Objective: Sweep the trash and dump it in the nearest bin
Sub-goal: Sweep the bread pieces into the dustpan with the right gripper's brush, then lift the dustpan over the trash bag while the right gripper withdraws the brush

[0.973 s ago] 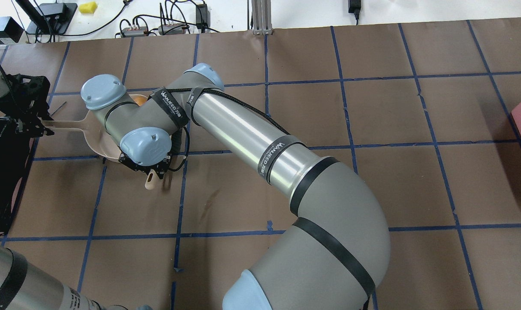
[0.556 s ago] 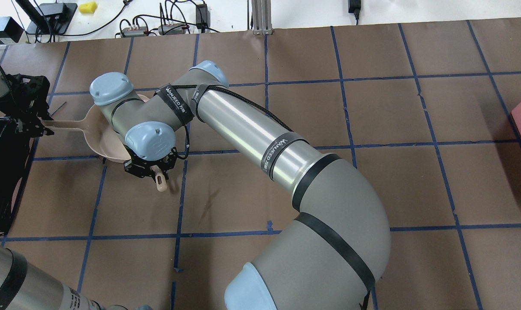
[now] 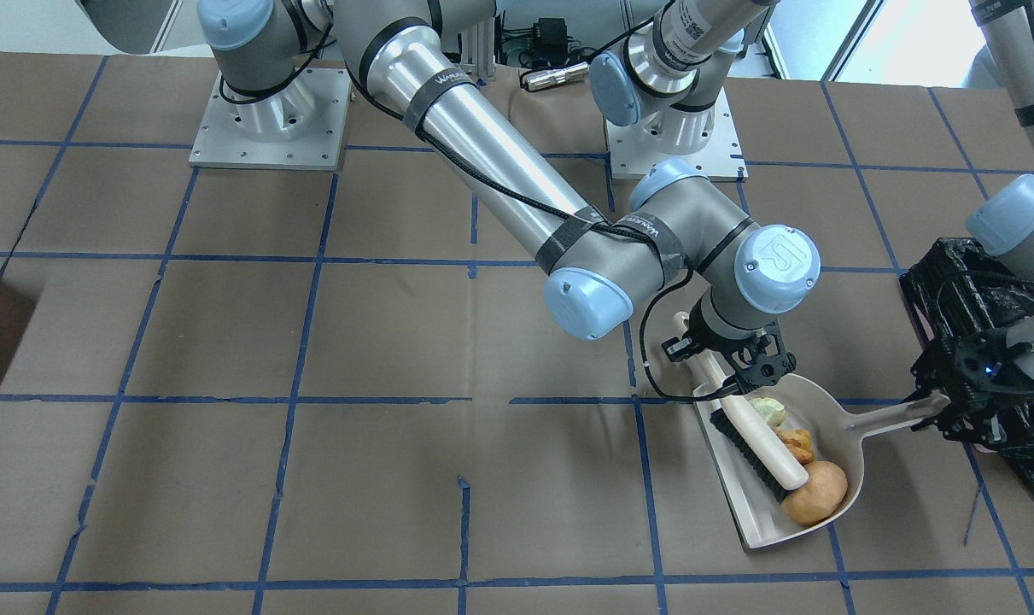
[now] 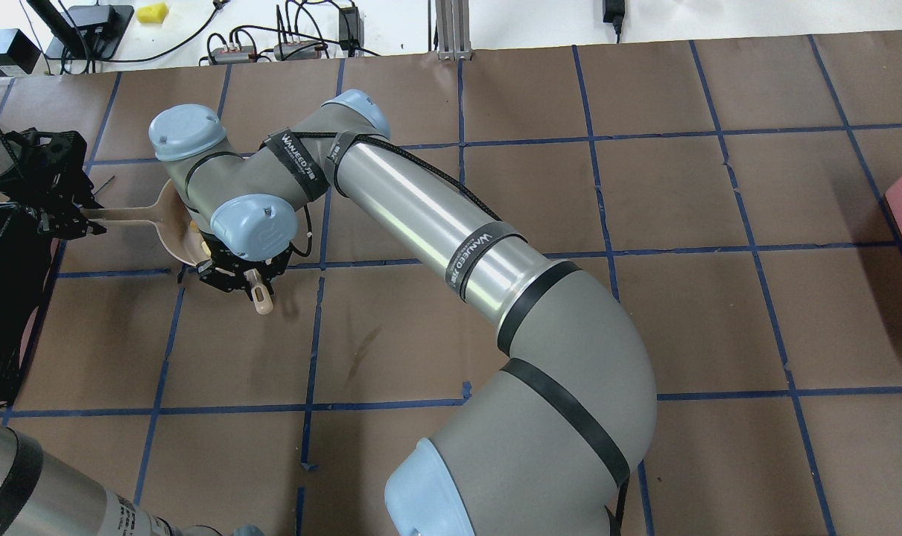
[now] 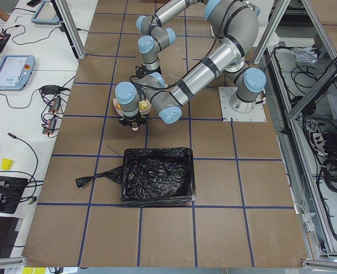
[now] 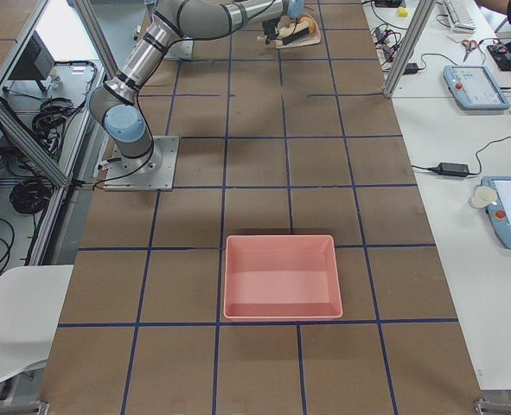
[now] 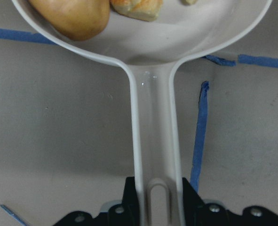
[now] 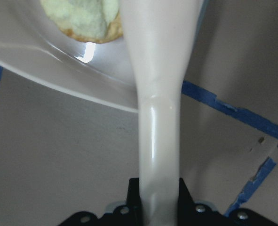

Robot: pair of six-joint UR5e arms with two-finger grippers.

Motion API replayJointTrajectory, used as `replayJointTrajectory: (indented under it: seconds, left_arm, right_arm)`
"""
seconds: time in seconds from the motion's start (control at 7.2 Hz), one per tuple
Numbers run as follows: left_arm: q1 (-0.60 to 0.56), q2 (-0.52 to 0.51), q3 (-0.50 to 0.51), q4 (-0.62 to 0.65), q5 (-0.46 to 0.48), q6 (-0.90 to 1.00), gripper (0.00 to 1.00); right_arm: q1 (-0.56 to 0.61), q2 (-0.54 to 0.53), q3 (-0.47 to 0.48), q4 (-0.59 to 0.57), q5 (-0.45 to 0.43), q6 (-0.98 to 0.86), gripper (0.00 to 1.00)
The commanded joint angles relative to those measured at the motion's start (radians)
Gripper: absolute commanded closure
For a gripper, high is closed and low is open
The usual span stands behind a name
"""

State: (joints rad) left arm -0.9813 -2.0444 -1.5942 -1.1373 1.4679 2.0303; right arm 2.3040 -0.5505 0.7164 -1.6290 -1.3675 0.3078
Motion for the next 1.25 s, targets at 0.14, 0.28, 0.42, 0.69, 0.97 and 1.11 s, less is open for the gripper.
replayJointTrajectory:
  seconds: [0.14,0.28,0.42,0.69,0.97,1.11]
  left_arm:
    - [0.004,0.003,-0.007,-0.002,-0.037,-0.001,0.96]
    - [0.004,0.003,-0.007,-0.004,-0.038,-0.002,0.96]
    - [0.004,0.003,-0.007,-0.004,-0.038,-0.002,0.96]
    - [0.028,0.006,0.002,-0.044,-0.049,-0.027,0.96]
    - [0.102,0.007,0.028,-0.125,-0.13,-0.079,0.96]
    - [0.121,0.039,0.025,-0.133,-0.174,-0.108,0.96]
  right_arm:
    - [-0.032,-0.119,0.095,0.17,-0.001,0.148,0.95]
    - [-0.052,-0.175,0.16,0.17,0.004,0.257,0.95]
    - [-0.075,-0.236,0.257,0.17,0.002,0.336,0.96]
    - [-0.101,-0.425,0.604,0.062,-0.01,0.28,0.97]
    - [-0.152,-0.694,1.036,-0.212,-0.054,0.258,0.97]
    - [-0.181,-0.786,1.209,-0.351,-0.051,0.248,0.97]
